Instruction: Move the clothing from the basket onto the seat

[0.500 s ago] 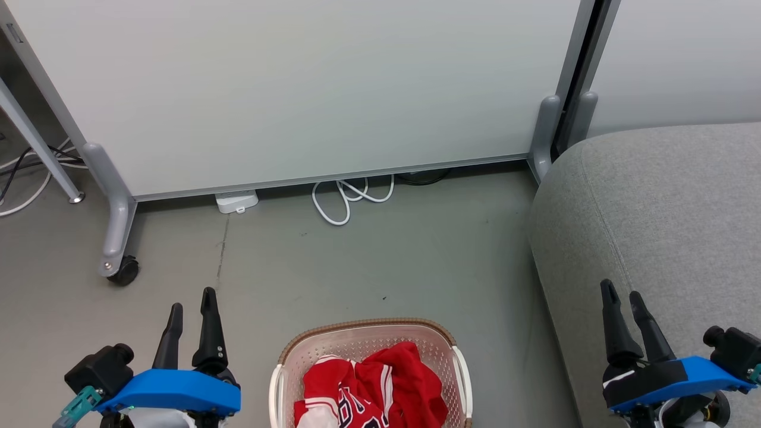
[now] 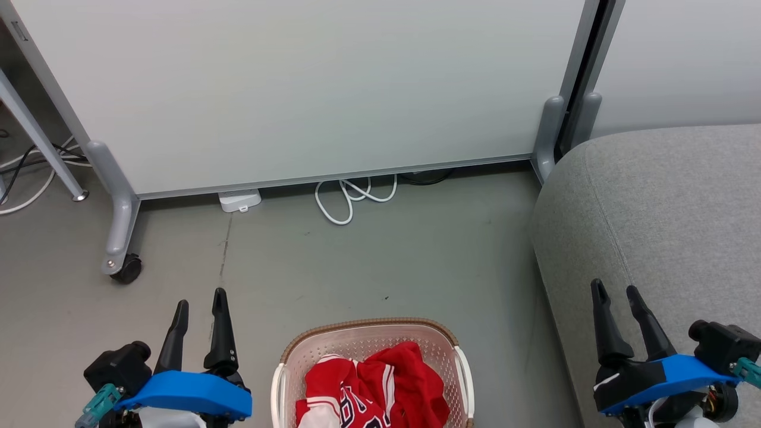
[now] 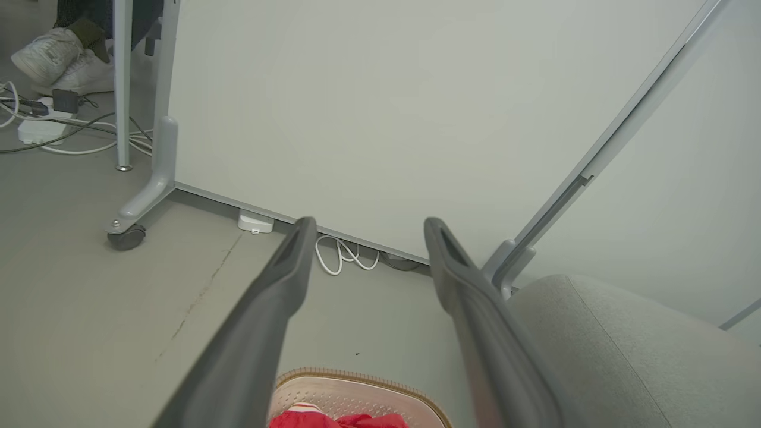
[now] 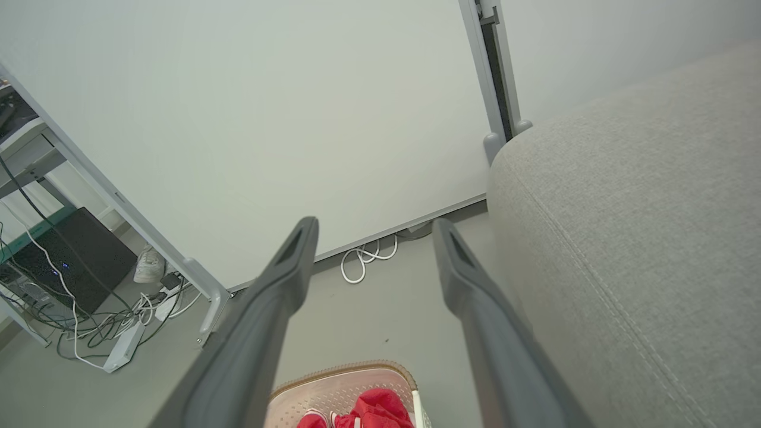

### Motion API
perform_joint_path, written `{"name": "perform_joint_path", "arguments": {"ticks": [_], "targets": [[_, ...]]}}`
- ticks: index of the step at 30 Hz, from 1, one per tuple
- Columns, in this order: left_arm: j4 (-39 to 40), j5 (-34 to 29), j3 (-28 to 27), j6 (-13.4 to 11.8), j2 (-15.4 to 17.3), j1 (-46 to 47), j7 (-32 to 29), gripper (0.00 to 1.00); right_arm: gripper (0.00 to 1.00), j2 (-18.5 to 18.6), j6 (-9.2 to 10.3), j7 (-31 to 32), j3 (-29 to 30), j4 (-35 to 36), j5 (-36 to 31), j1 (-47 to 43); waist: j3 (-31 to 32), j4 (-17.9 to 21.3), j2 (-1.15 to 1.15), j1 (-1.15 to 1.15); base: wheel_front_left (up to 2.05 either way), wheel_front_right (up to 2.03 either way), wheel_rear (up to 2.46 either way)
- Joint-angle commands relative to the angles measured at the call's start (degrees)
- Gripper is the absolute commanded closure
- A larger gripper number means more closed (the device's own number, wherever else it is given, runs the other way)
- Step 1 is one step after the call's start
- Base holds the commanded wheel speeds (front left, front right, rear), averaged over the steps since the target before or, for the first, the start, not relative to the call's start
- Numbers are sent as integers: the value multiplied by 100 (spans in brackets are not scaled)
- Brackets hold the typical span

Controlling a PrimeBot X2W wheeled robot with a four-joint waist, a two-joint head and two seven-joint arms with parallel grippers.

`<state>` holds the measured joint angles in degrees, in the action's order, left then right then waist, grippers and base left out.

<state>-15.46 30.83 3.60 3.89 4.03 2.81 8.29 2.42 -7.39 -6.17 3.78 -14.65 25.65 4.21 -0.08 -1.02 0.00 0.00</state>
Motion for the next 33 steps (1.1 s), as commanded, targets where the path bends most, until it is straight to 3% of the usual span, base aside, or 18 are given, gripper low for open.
{"name": "perform_joint_path", "arguments": {"ticks": [1, 33], "targets": [[16, -136, 11, 16, 30, 131, 63, 0, 0, 43, -10, -40, -11, 68, -175, 96, -1, -2, 0, 0, 0, 0, 0], [-284, -1512, 87, 103, -32, 124, 476, 0, 0, 55, -14, -366, -64, 87, -1869, 92, 29, -15, 0, 0, 0, 0, 0]]}}
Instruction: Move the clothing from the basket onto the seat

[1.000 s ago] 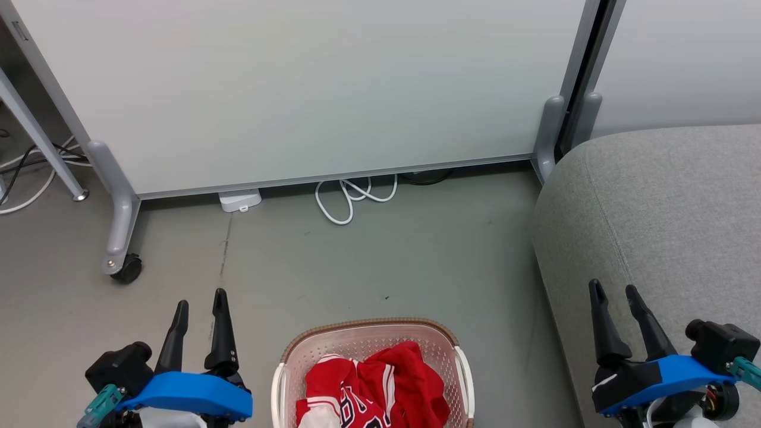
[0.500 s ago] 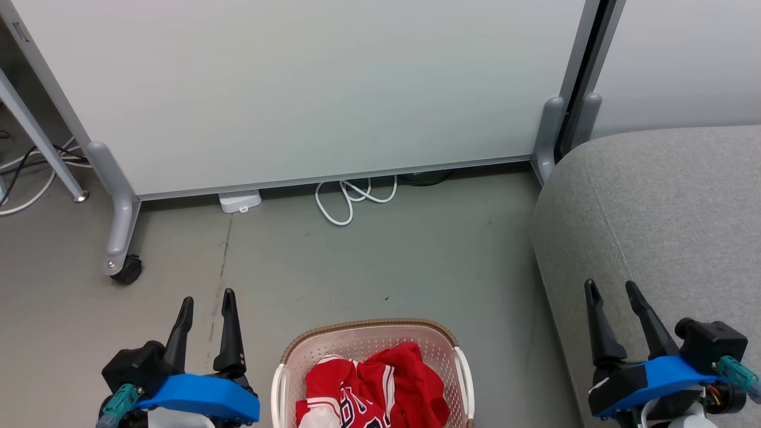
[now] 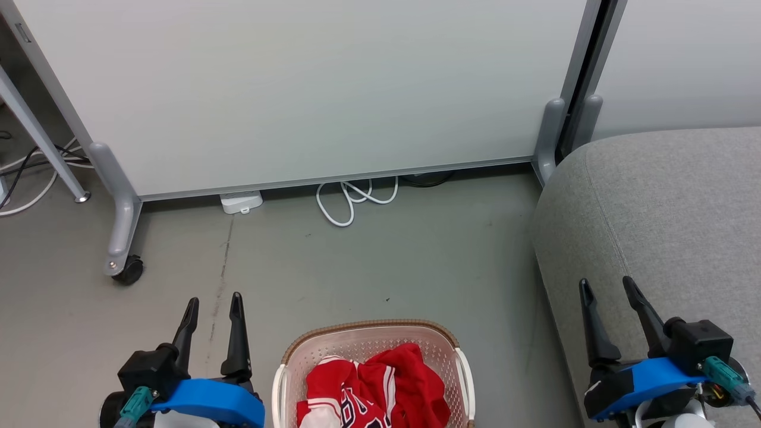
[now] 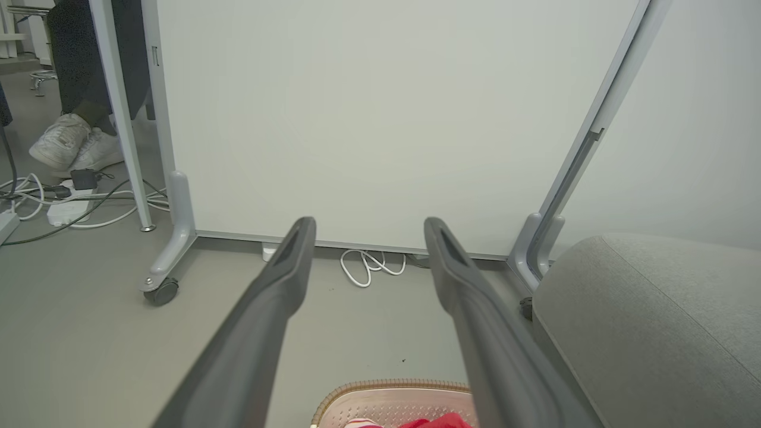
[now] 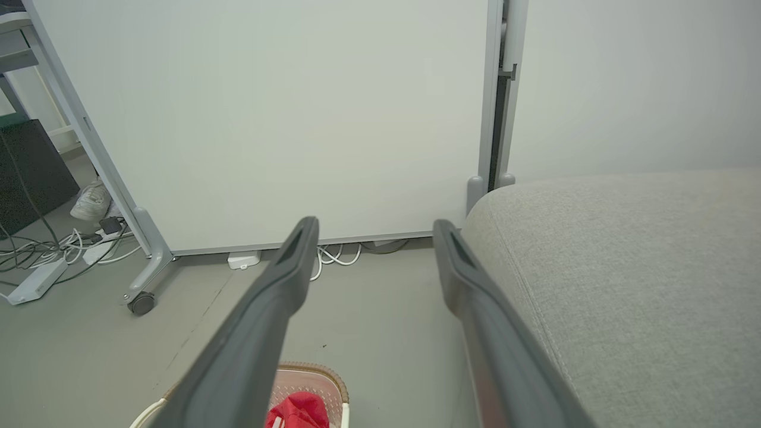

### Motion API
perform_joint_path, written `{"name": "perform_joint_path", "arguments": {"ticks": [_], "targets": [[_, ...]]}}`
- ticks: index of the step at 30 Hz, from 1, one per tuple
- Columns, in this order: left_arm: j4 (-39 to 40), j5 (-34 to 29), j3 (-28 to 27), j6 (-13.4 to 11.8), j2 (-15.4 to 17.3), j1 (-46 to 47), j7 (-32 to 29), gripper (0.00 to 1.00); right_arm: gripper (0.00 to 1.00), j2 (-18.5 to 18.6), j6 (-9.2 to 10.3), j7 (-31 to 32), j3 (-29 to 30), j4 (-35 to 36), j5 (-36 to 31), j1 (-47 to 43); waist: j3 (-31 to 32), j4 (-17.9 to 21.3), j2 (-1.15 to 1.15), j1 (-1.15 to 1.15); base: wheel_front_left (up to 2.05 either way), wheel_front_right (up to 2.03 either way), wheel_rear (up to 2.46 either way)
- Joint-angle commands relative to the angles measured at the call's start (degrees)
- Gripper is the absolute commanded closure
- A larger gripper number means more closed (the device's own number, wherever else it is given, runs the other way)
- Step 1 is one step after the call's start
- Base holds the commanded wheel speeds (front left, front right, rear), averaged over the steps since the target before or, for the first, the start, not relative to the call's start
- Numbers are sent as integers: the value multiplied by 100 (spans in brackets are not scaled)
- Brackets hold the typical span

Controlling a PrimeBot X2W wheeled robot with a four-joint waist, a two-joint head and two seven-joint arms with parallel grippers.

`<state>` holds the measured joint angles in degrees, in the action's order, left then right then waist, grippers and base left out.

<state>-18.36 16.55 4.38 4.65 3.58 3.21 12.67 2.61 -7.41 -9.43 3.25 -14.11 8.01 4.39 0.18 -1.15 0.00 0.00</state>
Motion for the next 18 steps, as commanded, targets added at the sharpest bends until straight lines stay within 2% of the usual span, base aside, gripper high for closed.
{"name": "perform_joint_path", "arguments": {"ticks": [1, 18], "targets": [[-19, -106, 9, 37, 11, 76, 53, 0, 0, 36, -12, -48, -15, 30, -147, 73, 6, -4, 0, 0, 0, 0, 0], [-179, -641, 40, 83, -19, 32, 230, 0, 0, 40, -13, -200, -56, 1, -786, 25, 71, -42, 0, 0, 0, 0, 0]]}}
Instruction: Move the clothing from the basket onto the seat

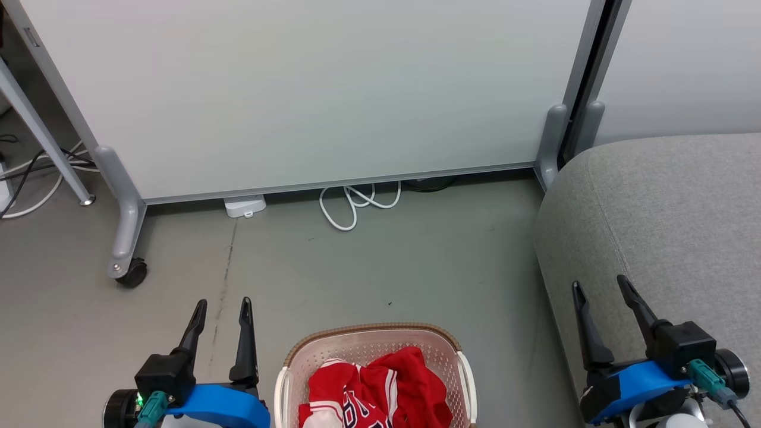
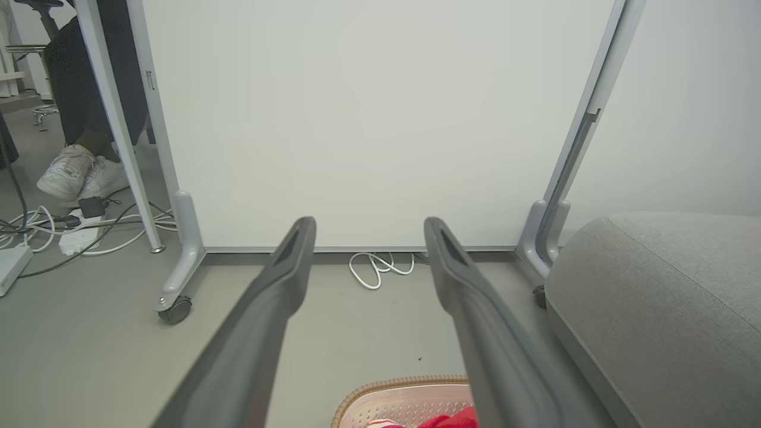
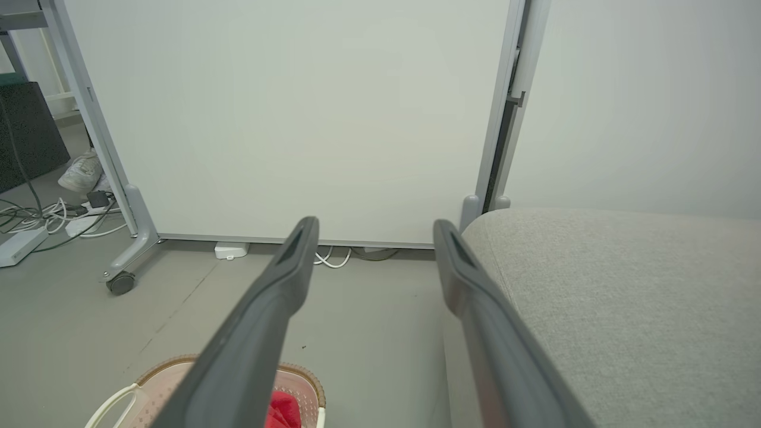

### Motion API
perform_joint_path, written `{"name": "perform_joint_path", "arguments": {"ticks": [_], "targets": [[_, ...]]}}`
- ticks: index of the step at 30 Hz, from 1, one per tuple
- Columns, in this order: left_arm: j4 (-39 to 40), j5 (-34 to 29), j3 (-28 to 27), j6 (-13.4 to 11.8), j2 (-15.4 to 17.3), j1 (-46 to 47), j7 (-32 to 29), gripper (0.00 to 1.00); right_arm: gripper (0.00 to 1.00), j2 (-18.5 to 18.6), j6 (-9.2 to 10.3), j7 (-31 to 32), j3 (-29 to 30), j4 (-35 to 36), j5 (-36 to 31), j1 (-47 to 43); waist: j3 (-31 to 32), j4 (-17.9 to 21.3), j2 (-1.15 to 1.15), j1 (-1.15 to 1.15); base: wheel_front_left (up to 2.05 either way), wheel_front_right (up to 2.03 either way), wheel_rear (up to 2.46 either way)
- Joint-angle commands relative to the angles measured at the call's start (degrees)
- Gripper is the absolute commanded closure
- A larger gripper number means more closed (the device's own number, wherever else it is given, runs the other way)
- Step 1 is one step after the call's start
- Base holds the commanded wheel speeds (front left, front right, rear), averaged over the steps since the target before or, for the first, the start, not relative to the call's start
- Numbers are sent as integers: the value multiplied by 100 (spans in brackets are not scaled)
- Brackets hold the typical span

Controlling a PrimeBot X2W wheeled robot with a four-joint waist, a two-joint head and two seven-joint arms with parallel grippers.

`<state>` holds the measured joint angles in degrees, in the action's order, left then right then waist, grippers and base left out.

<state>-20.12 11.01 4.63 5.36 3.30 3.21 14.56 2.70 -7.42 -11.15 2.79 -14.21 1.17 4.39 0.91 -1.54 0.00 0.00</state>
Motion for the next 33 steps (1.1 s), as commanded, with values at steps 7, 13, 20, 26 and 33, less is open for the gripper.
{"name": "perform_joint_path", "arguments": {"ticks": [7, 13, 20, 26, 33], "targets": [[-18, -132, -7, 19, -8, 35, 73, 0, 0, 33, -13, -73, -3, -3, -177, 40, -16, -4, 0, 0, 0, 0, 0], [-20, -107, -35, 20, -19, 45, 73, 0, 0, 32, -13, -86, -14, -16, -115, 33, -27, -3, 0, 0, 0, 0, 0], [-74, -72, -70, 9, -23, 35, 72, 0, 0, 32, -13, -99, -53, -17, -90, 71, -59, 41, 0, 0, 0, 0, 0], [-425, -63, -57, -37, -25, 82, 66, 0, 0, 30, -13, -90, -228, 35, -73, 150, -217, 306, 0, 0, 0, 0, 0], [-1224, 50, 13, -38, -27, 424, -96, 0, 0, 29, -8, -101, -418, 208, -36, 313, -736, 737, 0, 0, 0, 0, 0]]}}
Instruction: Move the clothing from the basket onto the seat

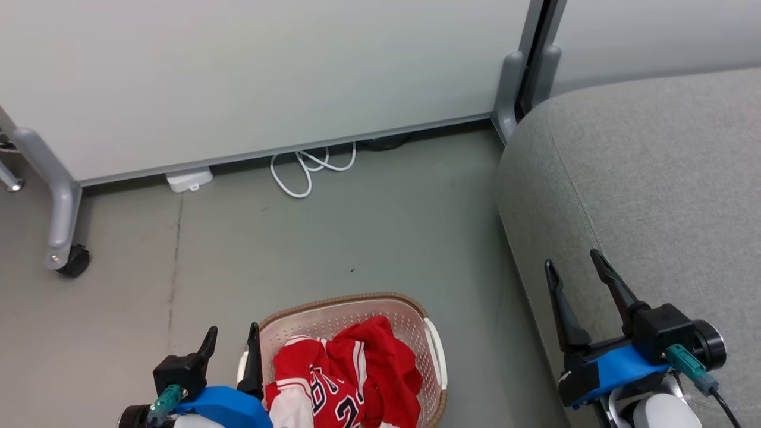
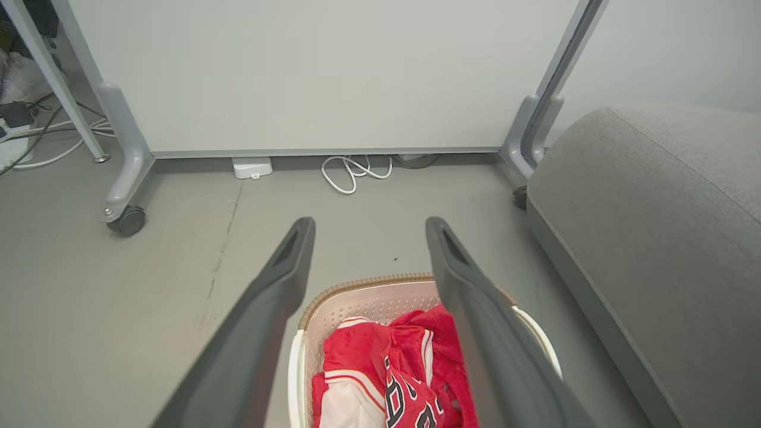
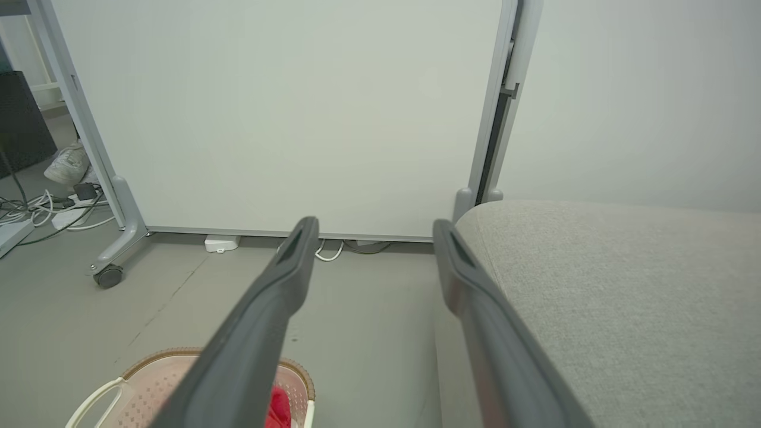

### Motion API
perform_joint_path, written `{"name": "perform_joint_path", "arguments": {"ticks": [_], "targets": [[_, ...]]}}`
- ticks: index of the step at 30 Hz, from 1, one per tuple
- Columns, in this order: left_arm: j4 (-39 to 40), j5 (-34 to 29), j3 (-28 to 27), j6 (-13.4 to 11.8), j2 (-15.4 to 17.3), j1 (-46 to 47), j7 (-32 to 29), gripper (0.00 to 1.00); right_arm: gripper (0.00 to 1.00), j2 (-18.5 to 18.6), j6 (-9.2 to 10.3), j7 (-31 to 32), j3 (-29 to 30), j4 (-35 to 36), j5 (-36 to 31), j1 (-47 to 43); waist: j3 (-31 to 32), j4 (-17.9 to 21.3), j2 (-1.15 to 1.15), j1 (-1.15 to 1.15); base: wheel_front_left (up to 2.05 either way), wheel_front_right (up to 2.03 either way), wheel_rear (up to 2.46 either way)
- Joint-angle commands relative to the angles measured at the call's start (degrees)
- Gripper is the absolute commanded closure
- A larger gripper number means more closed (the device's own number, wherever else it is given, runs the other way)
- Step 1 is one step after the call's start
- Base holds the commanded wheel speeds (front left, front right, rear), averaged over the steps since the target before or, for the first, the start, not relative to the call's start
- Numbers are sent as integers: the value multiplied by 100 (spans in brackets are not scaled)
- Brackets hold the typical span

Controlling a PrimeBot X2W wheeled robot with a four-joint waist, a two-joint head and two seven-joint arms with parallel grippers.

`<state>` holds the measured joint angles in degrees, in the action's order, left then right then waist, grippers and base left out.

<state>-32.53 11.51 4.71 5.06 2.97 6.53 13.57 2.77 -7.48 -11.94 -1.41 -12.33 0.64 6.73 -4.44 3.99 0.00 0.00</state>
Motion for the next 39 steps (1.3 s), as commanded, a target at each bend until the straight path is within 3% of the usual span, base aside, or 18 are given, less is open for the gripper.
{"name": "perform_joint_path", "arguments": {"ticks": [1, 15, 25, 34, 39], "targets": [[-101, 27, 8, -10, 6, 174, -45, 0, 0, 20, -3, -21, -49, 53, 22, 121, -304, 253, 0, 0, 0, 0, 0], [-1883, 203, -16, -152, 157, 1372, -638, 0, 0, 16, -3, -143, -697, 576, 181, 747, -1824, 1090, 0, 0, 0, 0, 0], [-2792, 187, 46, -245, 360, 2290, -871, 0, 0, 14, -3, -223, -977, 799, 379, 932, -2782, 1425, 0, 0, 0, 0, 0], [-3334, 140, 35, -674, 604, 2888, -1040, 0, 0, 15, -3, -295, -1258, 945, 593, 1133, -3419, 1649, 0, 0, 0, 0, 0], [-3522, 239, -10, -746, 645, 3120, -1078, 0, 0, 14, -3, -323, -1320, 941, 669, 1202, -3655, 1672, 0, 0, 0, 0, 0]]}}
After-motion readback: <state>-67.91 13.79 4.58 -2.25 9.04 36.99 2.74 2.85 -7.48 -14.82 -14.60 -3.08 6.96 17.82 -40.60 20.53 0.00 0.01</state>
